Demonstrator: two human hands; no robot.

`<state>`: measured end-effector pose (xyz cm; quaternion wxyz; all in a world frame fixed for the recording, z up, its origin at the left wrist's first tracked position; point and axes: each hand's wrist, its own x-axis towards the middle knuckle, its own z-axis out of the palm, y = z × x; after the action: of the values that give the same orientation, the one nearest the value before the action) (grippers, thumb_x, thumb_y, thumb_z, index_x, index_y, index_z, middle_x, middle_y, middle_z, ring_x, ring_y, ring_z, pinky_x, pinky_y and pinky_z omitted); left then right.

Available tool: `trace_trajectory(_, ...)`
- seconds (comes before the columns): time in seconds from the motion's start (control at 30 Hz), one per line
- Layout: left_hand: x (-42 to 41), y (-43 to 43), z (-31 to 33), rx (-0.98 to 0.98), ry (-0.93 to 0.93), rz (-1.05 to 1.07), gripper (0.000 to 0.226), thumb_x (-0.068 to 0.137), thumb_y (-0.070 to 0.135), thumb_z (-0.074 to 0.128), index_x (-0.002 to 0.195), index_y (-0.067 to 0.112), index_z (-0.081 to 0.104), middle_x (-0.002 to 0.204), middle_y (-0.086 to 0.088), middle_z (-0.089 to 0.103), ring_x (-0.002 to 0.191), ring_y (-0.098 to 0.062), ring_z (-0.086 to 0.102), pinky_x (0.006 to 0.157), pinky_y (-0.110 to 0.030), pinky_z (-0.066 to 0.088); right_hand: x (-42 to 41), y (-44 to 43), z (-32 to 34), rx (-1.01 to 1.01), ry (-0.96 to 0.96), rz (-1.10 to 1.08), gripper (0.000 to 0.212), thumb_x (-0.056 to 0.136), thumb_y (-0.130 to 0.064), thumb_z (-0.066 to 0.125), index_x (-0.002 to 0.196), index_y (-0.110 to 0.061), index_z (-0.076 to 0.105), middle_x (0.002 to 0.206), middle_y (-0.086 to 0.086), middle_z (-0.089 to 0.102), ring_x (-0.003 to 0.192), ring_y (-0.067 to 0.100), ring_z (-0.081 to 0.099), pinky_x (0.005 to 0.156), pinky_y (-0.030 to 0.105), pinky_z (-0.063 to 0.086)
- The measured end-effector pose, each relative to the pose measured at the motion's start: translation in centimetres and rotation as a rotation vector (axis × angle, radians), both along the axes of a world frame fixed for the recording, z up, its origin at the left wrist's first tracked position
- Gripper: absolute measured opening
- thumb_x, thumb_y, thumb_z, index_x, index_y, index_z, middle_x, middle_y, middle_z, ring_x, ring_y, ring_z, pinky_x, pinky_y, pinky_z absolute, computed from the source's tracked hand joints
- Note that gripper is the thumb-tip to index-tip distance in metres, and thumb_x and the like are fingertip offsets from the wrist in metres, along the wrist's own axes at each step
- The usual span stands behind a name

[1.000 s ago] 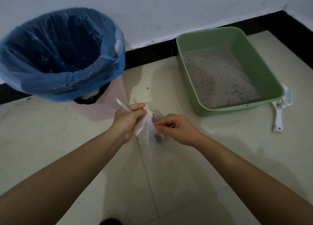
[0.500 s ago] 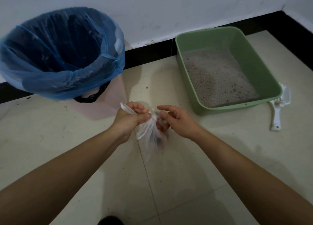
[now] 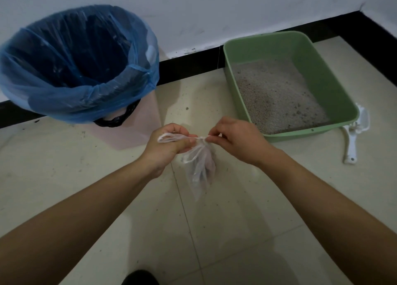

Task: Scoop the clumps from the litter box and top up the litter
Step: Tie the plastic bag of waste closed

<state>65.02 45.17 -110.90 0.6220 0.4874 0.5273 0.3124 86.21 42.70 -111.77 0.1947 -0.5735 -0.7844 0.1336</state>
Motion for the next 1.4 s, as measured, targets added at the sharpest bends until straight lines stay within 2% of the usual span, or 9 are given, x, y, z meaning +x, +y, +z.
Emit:
trace_trajectory(0.33, 1.5, 0.9, 0.1, -0.382, -0.399, 0.214, 0.026, 0.105, 0.022, 0.038, 0.103, 0.008, 0.06, 0.073, -0.004, 0.068, 0.079, -0.017, 0.065, 0.074, -0.029, 0.051, -0.8, -1.2, -2.1, 0.216, -0.274, -0.045, 0.033, 0.099, -0.041, 0.042, 0.091, -0.02, 0.066, 0.087, -0.001, 0.06, 0.062, 0.026, 0.062, 0.041, 0.03, 0.042)
trace_trajectory(0.47, 1.7, 0.7, -0.4, -0.367, -0.308, 0.269, 0.025, 0.104, 0.02, 0.036, 0.093, 0.008, 0.055, 0.052, -0.002, 0.044, 0.063, -0.018, 0.056, 0.071, -0.029, 0.049, -0.6, -1.6, -2.3, 0.195, -0.408, -0.005, 0.013, 0.088, -0.028, 0.069, 0.086, -0.017, 0.062, 0.08, 0.0, 0.057, 0.056, 0.025, 0.058, 0.039, 0.024, 0.028)
trace_trajectory(0.6, 1.9, 0.2, -1.2, -0.365, -0.091, 0.208, 0.023, 0.102, 0.015, 0.036, 0.086, 0.009, 0.05, 0.045, 0.003, 0.028, 0.047, -0.013, 0.034, 0.062, -0.027, 0.04, -0.2, -2.5, -3.4, 0.111, -0.578, 0.025, 0.028, 0.064, -0.008, 0.077, 0.084, -0.014, 0.058, 0.077, 0.004, 0.056, 0.051, 0.026, 0.054, 0.044, 0.02, 0.004)
trace_trajectory(0.83, 2.3, 0.5, -2.3, -0.454, 0.134, 0.104, 0.023, 0.096, 0.006, 0.035, 0.079, 0.011, 0.049, 0.044, 0.005, 0.03, 0.036, -0.009, 0.03, 0.057, -0.028, 0.043, 0.1, -2.8, -5.6, 0.034, -0.575, -0.046, 0.036, 0.055, -0.003, 0.076, 0.083, -0.013, 0.055, 0.068, 0.005, 0.057, 0.045, 0.027, 0.054, 0.045, 0.019, 0.006)
trace_trajectory(0.93, 1.7, 0.9, -2.7, -0.406, 0.122, 0.129, 0.022, 0.099, 0.01, 0.036, 0.083, 0.01, 0.051, 0.044, 0.003, 0.035, 0.043, -0.012, 0.041, 0.052, -0.027, 0.045, 1.0, -2.4, -6.8, 0.014, -0.436, -0.088, 0.024, 0.075, -0.017, 0.077, 0.088, -0.015, 0.057, 0.076, 0.005, 0.059, 0.052, 0.029, 0.058, 0.038, 0.023, 0.022)
trace_trajectory(1.0, 0.7, 1.1, -2.8, -0.341, 0.121, 0.136, 0.025, 0.103, 0.017, 0.036, 0.091, 0.008, 0.056, 0.055, -0.002, 0.051, 0.061, -0.018, 0.056, 0.061, -0.03, 0.05, 1.5, -2.3, -7.3, -0.113, -0.164, -0.17, 0.014, 0.094, -0.033, 0.06, 0.098, -0.02, 0.058, 0.093, 0.003, 0.06, 0.072, 0.028, 0.061, 0.054, 0.034, 0.046)
trace_trajectory(1.17, -1.0, 0.6, -3.8, -0.406, 0.247, 0.054, 0.03, 0.101, 0.033, 0.046, 0.123, 0.022, 0.062, 0.121, -0.003, 0.058, 0.111, -0.023, 0.056, 0.081, -0.038, 0.054, 1.1, -2.9, -7.0, -0.509, 0.48, -0.333, 0.056, 0.085, -0.062, 0.058, 0.129, -0.03, 0.047, 0.116, -0.01, 0.059, 0.077, 0.009, 0.066, 0.069, 0.028, 0.048)
trace_trajectory(1.3, -0.6, -0.3, -3.3, -0.601, 0.095, 0.027, 0.03, 0.102, 0.031, 0.043, 0.127, 0.023, 0.057, 0.113, -0.006, 0.06, 0.099, -0.028, 0.062, 0.078, -0.041, 0.055, 0.0, -3.1, -6.4, -0.549, 0.349, -0.2, 0.083, 0.079, -0.061, 0.069, 0.147, -0.028, 0.037, 0.112, -0.015, 0.057, 0.088, 0.007, 0.064, 0.079, 0.026, 0.05)
trace_trajectory(1.4, 0.0, -0.4, -2.4, -0.584, 0.006, -0.027, 0.028, 0.103, 0.026, 0.042, 0.12, 0.015, 0.062, 0.103, -0.009, 0.067, 0.09, -0.027, 0.066, 0.081, -0.041, 0.056, -0.6, -2.4, -6.2, -0.39, 0.268, -0.197, 0.033, 0.088, -0.044, 0.067, 0.112, -0.021, 0.067, 0.091, -0.01, 0.069, 0.081, 0.015, 0.067, 0.069, 0.028, 0.049)
